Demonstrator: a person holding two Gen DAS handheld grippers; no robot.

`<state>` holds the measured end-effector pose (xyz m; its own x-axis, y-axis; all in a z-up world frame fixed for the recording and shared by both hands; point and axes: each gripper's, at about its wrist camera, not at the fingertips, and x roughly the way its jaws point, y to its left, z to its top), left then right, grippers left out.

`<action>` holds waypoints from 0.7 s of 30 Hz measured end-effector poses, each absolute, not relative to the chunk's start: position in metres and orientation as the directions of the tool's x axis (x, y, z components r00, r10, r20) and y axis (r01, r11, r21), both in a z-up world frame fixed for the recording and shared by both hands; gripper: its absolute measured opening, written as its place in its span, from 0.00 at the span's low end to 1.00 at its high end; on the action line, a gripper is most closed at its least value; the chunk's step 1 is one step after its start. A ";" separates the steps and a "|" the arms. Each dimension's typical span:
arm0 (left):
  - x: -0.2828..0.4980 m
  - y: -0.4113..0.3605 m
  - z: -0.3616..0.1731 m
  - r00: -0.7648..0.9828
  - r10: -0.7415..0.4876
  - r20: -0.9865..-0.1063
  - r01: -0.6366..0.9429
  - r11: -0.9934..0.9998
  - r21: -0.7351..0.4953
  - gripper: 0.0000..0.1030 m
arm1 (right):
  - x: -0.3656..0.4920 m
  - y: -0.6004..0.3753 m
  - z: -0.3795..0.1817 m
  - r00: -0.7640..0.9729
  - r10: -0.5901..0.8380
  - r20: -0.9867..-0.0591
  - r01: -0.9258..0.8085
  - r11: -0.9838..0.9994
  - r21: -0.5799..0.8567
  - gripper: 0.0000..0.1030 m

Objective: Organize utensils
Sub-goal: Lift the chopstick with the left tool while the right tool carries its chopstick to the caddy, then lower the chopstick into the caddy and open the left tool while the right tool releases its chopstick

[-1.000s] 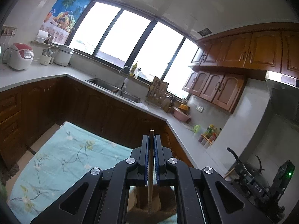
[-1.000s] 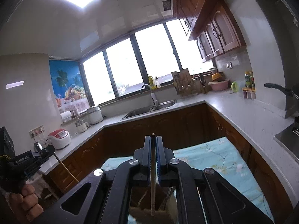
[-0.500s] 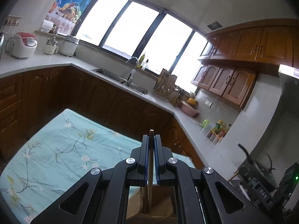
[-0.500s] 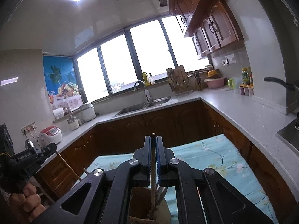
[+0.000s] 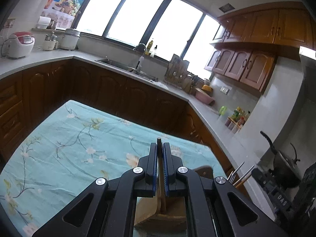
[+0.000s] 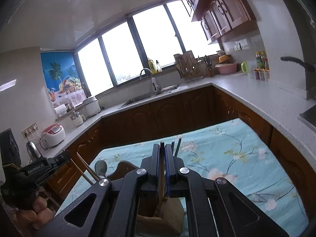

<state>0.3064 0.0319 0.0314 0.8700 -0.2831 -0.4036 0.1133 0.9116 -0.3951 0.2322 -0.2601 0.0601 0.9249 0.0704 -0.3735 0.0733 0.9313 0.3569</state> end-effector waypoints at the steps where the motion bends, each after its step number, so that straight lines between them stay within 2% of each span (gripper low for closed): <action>1: 0.306 0.031 0.032 0.866 -0.288 -0.408 0.118 0.912 -0.393 0.04 | 0.231 -0.260 0.059 0.925 0.070 -0.374 0.074 0.931 0.357 0.04; 14: 0.313 0.031 0.044 0.847 -0.294 -0.443 0.133 0.924 -0.360 0.04 | 0.231 -0.263 0.059 0.918 0.081 -0.387 0.073 0.927 0.368 0.05; 21: 0.316 0.027 0.043 0.839 -0.295 -0.458 0.128 0.924 -0.360 0.07 | 0.232 -0.263 0.053 0.911 0.100 -0.400 0.068 0.921 0.384 0.09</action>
<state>0.3162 0.0271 0.0428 0.8386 -0.2945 -0.4583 0.1279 0.9242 -0.3598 0.2315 -0.2630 0.0525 0.9110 0.0998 -0.4001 0.0676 0.9210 0.3837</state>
